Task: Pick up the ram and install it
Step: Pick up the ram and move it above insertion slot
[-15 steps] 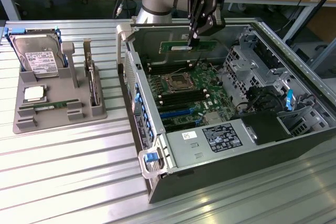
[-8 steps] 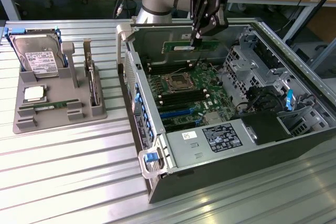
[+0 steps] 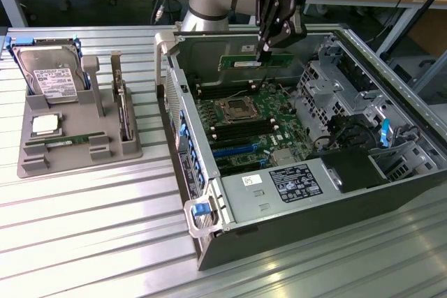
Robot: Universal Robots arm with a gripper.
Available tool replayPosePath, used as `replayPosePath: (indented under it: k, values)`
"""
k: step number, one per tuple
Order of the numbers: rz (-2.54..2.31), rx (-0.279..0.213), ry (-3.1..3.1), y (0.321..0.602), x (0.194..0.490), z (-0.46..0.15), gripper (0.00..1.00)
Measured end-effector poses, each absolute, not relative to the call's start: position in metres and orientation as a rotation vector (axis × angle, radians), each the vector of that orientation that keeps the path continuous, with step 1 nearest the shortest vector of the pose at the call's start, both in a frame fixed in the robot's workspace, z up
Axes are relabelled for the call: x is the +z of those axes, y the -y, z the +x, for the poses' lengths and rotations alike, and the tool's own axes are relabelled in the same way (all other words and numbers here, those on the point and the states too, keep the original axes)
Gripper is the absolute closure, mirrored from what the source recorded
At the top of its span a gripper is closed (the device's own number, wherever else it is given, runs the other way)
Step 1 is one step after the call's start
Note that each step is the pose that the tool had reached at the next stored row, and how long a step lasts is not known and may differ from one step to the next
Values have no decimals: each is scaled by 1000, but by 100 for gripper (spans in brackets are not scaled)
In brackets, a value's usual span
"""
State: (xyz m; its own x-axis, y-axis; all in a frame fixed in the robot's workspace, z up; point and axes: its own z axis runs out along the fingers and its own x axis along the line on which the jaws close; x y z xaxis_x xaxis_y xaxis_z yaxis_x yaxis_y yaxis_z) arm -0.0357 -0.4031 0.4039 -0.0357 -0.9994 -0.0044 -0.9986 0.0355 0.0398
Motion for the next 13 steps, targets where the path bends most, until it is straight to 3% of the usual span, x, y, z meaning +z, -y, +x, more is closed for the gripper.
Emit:
replayPosePath:
  k: [13]
  values:
    - [2164,-49,2243,403,403,-22,87]
